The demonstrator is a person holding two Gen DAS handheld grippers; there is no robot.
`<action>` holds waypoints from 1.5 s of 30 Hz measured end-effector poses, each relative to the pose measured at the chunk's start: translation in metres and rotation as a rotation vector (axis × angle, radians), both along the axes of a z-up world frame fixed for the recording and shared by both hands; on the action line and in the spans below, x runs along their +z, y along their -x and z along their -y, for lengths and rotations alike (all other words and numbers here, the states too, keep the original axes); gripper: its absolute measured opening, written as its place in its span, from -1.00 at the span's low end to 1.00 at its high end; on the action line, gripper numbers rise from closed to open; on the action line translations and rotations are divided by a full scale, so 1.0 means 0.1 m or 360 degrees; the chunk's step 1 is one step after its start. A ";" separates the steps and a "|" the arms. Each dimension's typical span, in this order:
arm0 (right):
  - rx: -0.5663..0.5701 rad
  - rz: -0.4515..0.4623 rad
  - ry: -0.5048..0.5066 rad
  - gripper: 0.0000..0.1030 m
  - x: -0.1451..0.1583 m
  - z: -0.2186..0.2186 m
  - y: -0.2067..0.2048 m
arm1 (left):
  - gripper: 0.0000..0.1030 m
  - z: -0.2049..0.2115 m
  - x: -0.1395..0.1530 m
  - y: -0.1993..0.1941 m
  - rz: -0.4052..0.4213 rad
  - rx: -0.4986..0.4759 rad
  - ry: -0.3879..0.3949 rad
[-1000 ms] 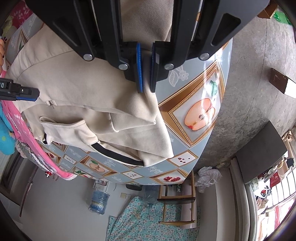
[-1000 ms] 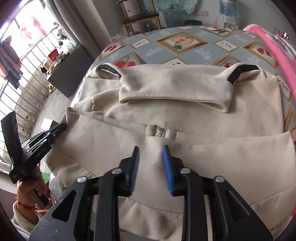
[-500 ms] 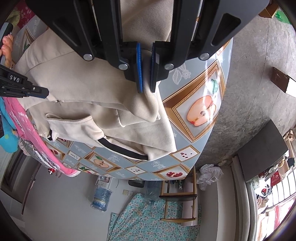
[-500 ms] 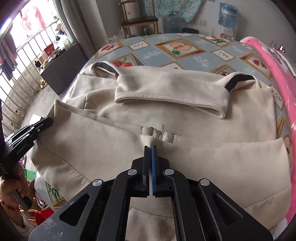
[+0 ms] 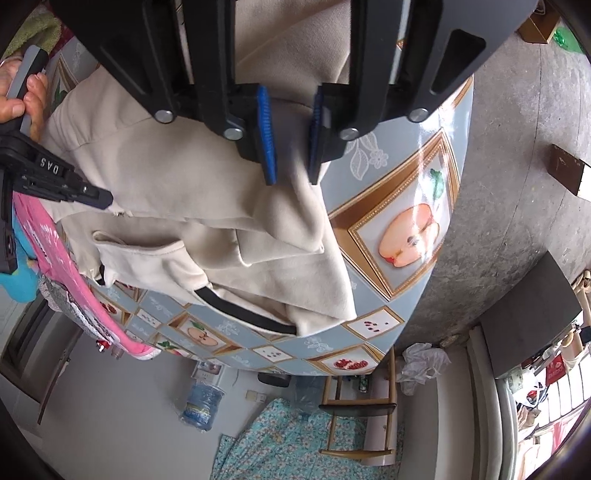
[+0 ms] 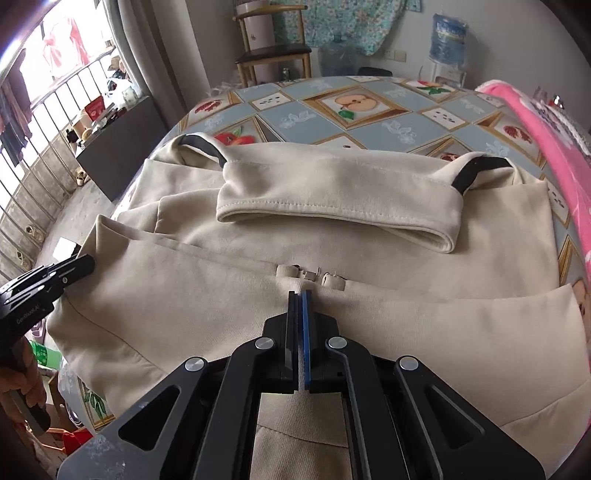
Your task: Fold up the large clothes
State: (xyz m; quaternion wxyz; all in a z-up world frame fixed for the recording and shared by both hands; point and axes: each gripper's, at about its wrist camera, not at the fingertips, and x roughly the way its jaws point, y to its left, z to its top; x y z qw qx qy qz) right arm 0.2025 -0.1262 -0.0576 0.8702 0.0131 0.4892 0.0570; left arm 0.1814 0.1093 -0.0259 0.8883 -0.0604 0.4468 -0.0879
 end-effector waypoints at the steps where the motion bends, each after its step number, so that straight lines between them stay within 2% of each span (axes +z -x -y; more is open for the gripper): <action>1: -0.0004 0.0000 -0.0005 -0.97 -0.03 0.01 -0.02 | -0.61 0.01 -0.02 0.00 -0.0009 -0.0001 -0.0018; 6: 0.0008 0.0019 -0.0024 -0.93 -0.04 0.01 -0.01 | -0.61 0.05 -0.08 0.00 0.0001 0.0027 -0.0058; 9: -0.0030 -0.0010 -0.0233 -0.72 0.05 0.22 0.07 | -0.62 0.06 -0.08 0.01 0.0011 0.0038 -0.0084; 11: -0.0074 0.0021 -0.0294 -0.44 0.15 0.38 0.16 | -0.64 0.07 -0.08 0.01 0.0016 0.0039 -0.0102; 14: -0.0099 -0.0010 -0.0332 -0.44 0.22 0.58 0.29 | -0.64 0.08 -0.08 0.01 0.0014 0.0046 -0.0113; 18: -0.0066 -0.0150 -0.0256 -0.38 0.07 0.59 0.29 | -0.64 0.09 -0.07 0.00 0.0013 0.0057 -0.0134; 22: -0.0071 -0.0108 -0.0194 -0.38 -0.01 0.55 0.18 | -0.64 0.10 -0.08 -0.01 0.0009 0.0062 -0.0141; 24: -0.0138 -0.0101 -0.0217 -0.38 -0.02 0.61 0.10 | -0.64 0.11 -0.08 -0.01 0.0006 0.0066 -0.0146; 26: -0.0192 -0.0115 -0.0308 -0.37 0.03 0.69 0.10 | -0.64 0.11 -0.08 0.00 0.0004 0.0072 -0.0153; 27: -0.0196 -0.0096 -0.0328 -0.34 0.08 0.71 0.14 | -0.64 0.12 -0.08 -0.01 0.0004 0.0074 -0.0157; 28: -0.0193 -0.0059 -0.0322 -0.11 0.15 0.73 0.20 | -0.64 0.12 -0.07 0.00 0.0003 0.0076 -0.0159; 29: -0.0193 -0.0019 -0.0294 0.17 0.22 0.76 0.27 | -0.64 0.12 -0.07 0.00 0.0001 0.0078 -0.0160; 30: -0.0183 0.0005 -0.0264 0.25 0.28 0.78 0.34 | -0.64 0.12 -0.07 0.00 -0.0001 0.0081 -0.0159; 35: -0.0203 0.0033 -0.0014 0.35 0.41 0.92 0.62 | -0.64 0.12 -0.08 -0.01 -0.0010 0.0085 -0.0167; 38: -0.0182 -0.0024 0.0184 0.43 0.27 0.95 0.67 | -0.64 0.13 -0.08 -0.01 -0.0011 0.0081 -0.0174; 41: -0.0264 -0.0068 0.0403 0.43 0.10 1.04 0.67 | -0.64 0.13 -0.08 -0.01 -0.0010 0.0081 -0.0176; 45: -0.0407 0.0013 0.0315 0.45 0.22 1.28 0.70 | -0.63 0.15 -0.06 -0.02 -0.0016 0.0075 -0.0214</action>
